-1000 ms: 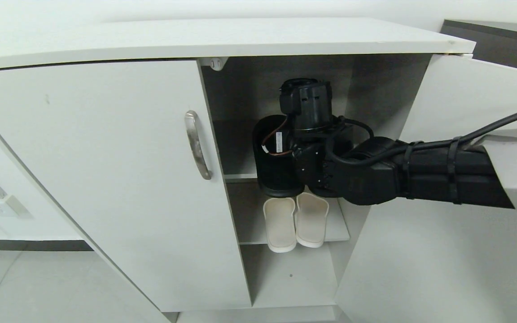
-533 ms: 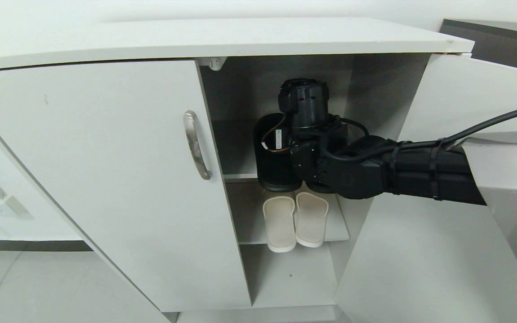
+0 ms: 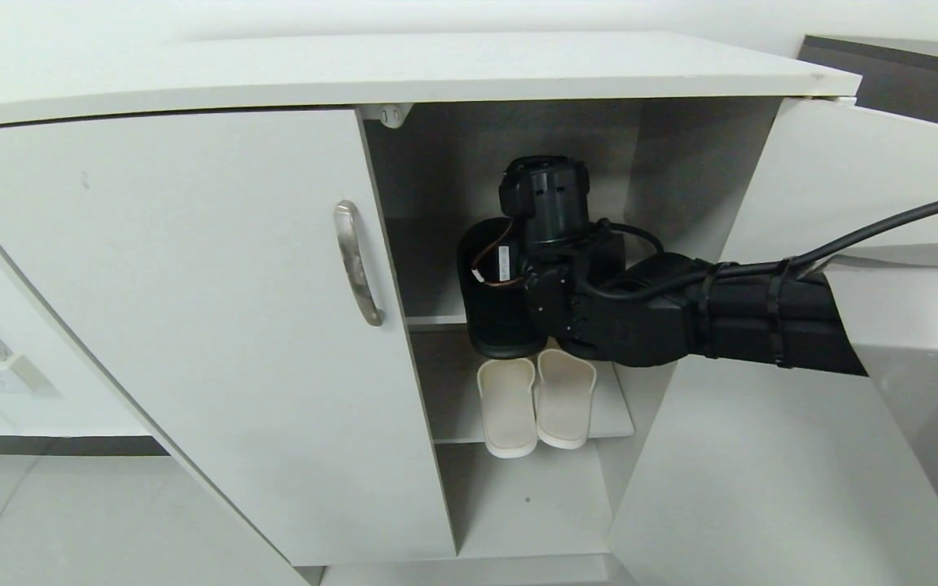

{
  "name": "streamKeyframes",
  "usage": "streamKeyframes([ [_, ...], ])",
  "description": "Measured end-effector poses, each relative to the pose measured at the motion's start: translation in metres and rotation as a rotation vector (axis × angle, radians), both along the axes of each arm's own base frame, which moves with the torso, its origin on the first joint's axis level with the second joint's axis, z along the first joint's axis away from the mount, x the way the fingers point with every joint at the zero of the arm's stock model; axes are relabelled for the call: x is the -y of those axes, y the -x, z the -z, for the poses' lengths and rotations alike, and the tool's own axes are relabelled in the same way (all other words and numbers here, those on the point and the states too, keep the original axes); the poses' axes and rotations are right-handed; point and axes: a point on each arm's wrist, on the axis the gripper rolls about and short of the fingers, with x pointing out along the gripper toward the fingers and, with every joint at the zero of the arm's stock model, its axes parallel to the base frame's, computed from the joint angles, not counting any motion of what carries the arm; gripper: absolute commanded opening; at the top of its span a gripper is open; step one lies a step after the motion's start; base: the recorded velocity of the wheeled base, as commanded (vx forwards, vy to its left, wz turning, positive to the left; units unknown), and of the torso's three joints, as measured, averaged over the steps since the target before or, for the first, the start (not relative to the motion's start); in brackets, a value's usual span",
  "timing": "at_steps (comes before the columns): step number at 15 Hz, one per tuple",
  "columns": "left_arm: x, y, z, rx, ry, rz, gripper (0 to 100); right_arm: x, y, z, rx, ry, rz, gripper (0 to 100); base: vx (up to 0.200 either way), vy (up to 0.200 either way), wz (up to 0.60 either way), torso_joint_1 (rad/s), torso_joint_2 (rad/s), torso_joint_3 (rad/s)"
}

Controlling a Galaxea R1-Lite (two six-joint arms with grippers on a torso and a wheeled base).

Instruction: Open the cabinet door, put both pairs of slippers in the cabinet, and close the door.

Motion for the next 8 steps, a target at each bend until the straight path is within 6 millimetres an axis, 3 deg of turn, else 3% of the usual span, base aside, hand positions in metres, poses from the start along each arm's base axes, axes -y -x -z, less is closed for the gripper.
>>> streamKeyframes([
  [4, 0.0, 0.0, 0.0, 0.0, 0.0, 0.0, 0, 0.002, 0.009, 0.0, -0.019, -0.003, -0.008, 100, 0.0, 0.0, 0.0, 0.0, 0.0, 0.0],
  [8, 0.0, 0.0, 0.0, 0.0, 0.001, 0.0, 0, 0.01, 0.032, -0.009, -0.024, -0.003, -0.034, 100, 0.0, 0.0, 0.0, 0.0, 0.0, 0.0],
])
